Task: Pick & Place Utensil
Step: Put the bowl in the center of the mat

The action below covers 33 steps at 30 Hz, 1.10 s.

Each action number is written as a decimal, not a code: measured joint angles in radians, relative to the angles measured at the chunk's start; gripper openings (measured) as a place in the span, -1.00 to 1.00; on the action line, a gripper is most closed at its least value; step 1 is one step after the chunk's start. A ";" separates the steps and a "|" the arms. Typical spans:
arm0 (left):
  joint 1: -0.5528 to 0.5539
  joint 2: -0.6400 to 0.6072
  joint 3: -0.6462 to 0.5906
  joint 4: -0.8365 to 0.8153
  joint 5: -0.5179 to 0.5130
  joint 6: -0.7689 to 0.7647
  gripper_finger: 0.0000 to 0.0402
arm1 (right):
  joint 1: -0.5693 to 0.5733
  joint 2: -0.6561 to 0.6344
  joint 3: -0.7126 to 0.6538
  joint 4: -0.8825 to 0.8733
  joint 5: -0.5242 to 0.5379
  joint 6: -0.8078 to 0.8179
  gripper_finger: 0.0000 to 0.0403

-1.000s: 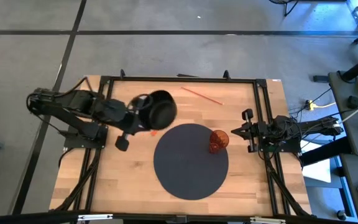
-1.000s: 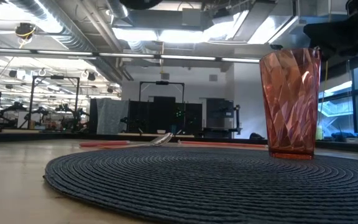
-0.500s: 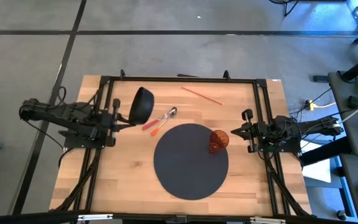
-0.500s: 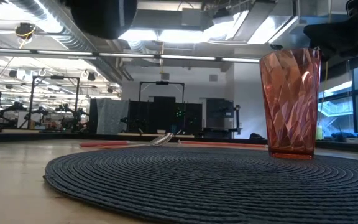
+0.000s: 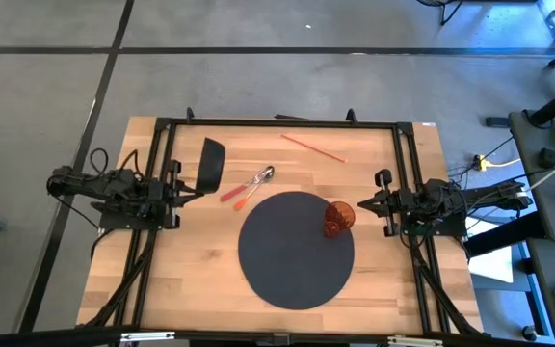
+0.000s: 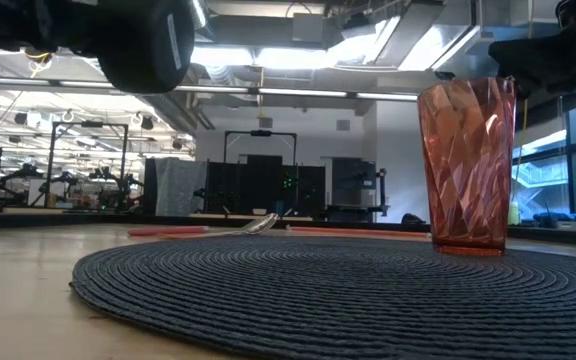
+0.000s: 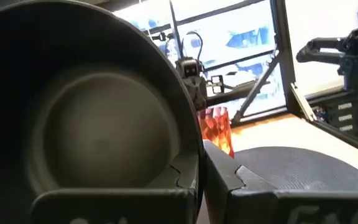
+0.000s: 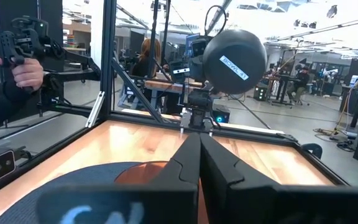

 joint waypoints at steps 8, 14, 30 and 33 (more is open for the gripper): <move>0.000 -0.012 0.000 -0.033 -0.001 0.002 -0.98 | 0.000 0.000 0.000 -0.009 0.000 0.022 -0.98; 0.000 -0.012 0.000 -0.030 -0.024 0.010 -0.98 | 0.000 0.000 0.000 -0.011 0.000 0.010 -0.98; -0.036 0.904 0.415 -0.109 -0.076 -0.218 -0.98 | 0.000 0.000 0.000 -0.011 0.000 0.023 -0.98; -0.050 1.158 0.626 -0.272 -0.075 -0.218 -0.98 | 0.000 0.000 0.000 -0.012 0.000 0.024 -0.98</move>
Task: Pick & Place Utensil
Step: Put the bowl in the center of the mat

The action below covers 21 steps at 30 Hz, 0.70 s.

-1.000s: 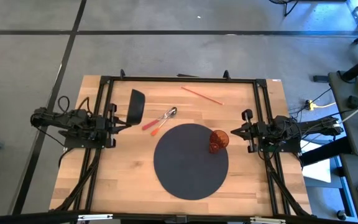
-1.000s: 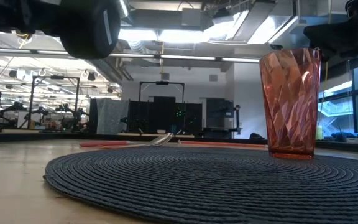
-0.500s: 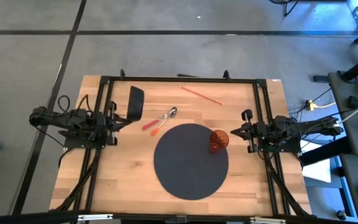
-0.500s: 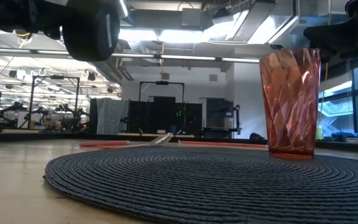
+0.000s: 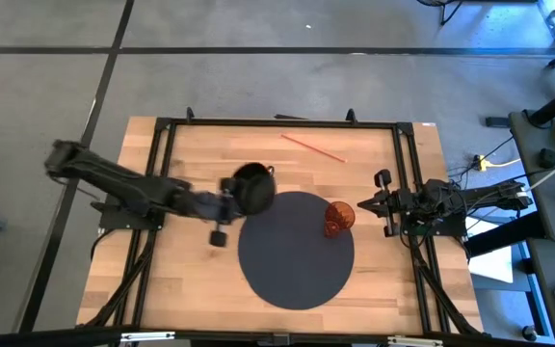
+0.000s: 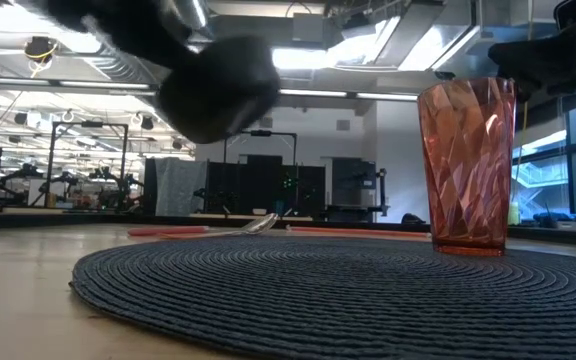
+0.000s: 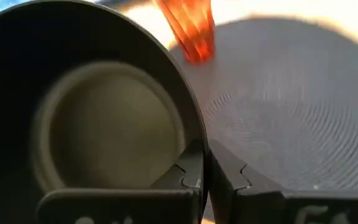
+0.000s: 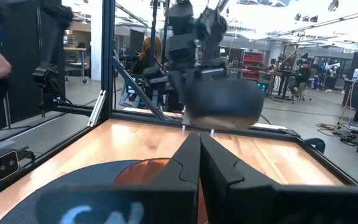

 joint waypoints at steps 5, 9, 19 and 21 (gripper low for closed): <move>-0.043 0.357 0.342 -0.262 0.063 0.060 -0.98 | 0.000 0.000 0.000 -0.005 0.000 0.010 -0.98; -0.080 0.572 0.574 -0.394 0.151 0.138 -0.98 | 0.000 0.000 0.000 -0.015 0.000 0.022 -0.98; -0.106 0.796 0.804 -0.482 0.229 0.222 -0.98 | 0.000 0.000 0.000 -0.019 0.000 0.021 -0.98; -0.100 0.808 0.803 -0.463 0.271 0.242 -0.98 | 0.000 0.000 0.000 -0.018 0.000 0.021 -0.98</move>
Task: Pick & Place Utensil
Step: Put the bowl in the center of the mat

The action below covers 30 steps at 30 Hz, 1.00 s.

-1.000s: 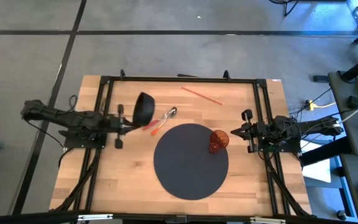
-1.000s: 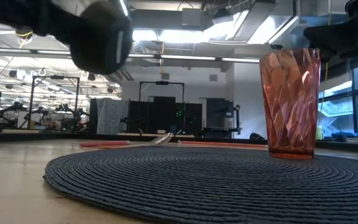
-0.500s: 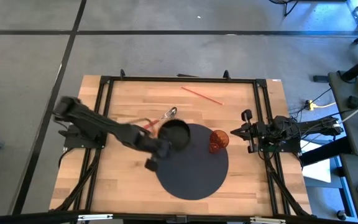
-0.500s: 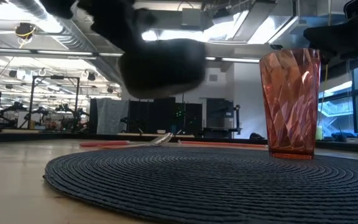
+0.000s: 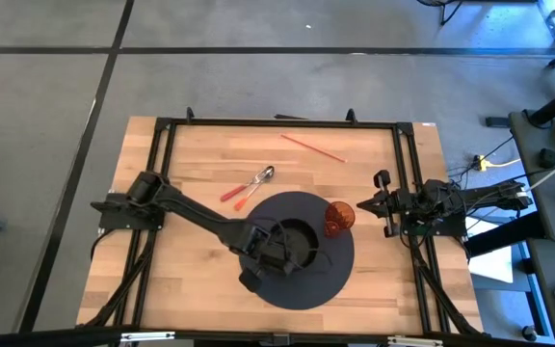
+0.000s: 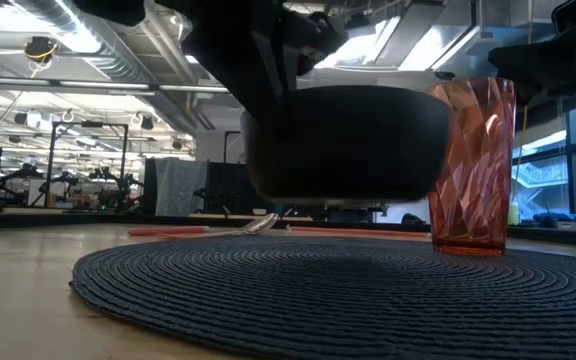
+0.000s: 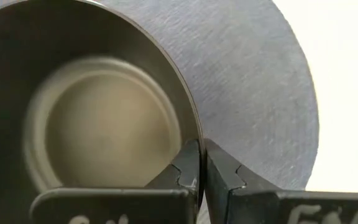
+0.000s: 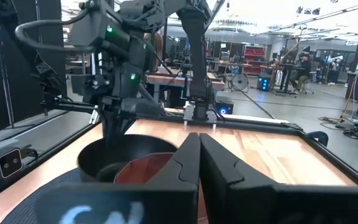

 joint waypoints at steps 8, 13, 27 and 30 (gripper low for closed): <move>0.009 0.010 -0.020 0.095 0.009 0.003 -0.98 | 0.000 0.000 0.000 0.004 0.000 0.000 -0.98; 0.010 0.011 -0.055 0.121 -0.001 -0.006 -0.98 | 0.000 0.000 0.000 0.002 0.000 0.003 -0.98; 0.011 0.056 -0.072 0.126 -0.031 0.007 -0.98 | 0.000 0.000 0.000 0.002 0.000 0.002 -0.98; 0.011 0.068 -0.071 0.141 -0.031 0.004 -0.98 | 0.000 0.000 0.000 0.004 -0.001 0.003 -0.98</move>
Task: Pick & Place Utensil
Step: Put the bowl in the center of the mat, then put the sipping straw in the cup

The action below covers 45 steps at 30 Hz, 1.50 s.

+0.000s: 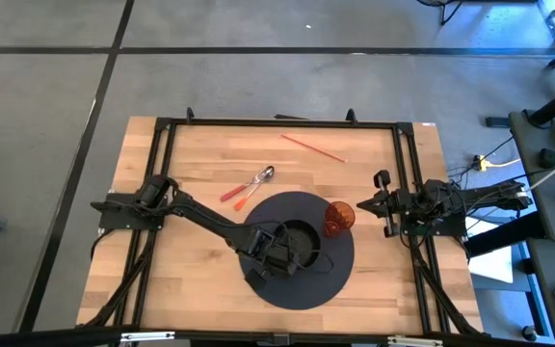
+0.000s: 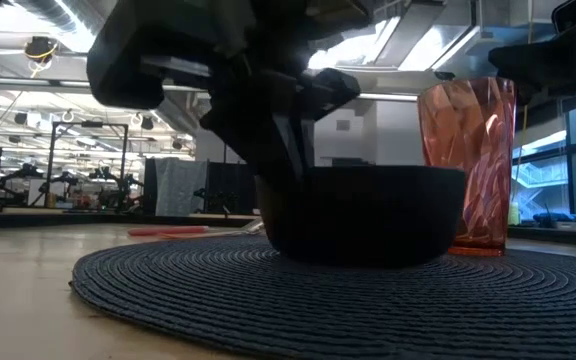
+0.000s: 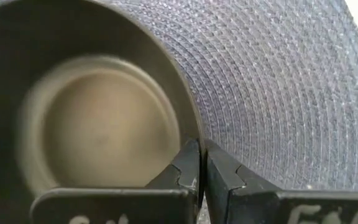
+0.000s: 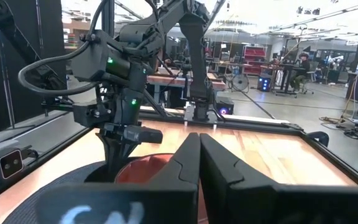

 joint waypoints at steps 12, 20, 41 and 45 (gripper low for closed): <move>-0.009 -0.002 0.008 -0.008 -0.014 0.000 -0.79 | 0.000 0.000 0.000 -0.004 0.001 0.000 -0.98; -0.026 -0.002 0.104 -0.103 -0.017 0.030 -0.49 | 0.000 0.000 0.000 -0.004 0.001 0.000 -0.98; 0.080 -0.758 -0.050 -0.466 -0.243 -0.191 -0.97 | 0.000 0.000 0.000 -0.007 -0.001 0.001 -0.98; 0.186 -1.058 -0.424 -0.174 -0.208 -0.179 -0.99 | 0.000 0.000 0.000 -0.007 0.000 0.001 -0.98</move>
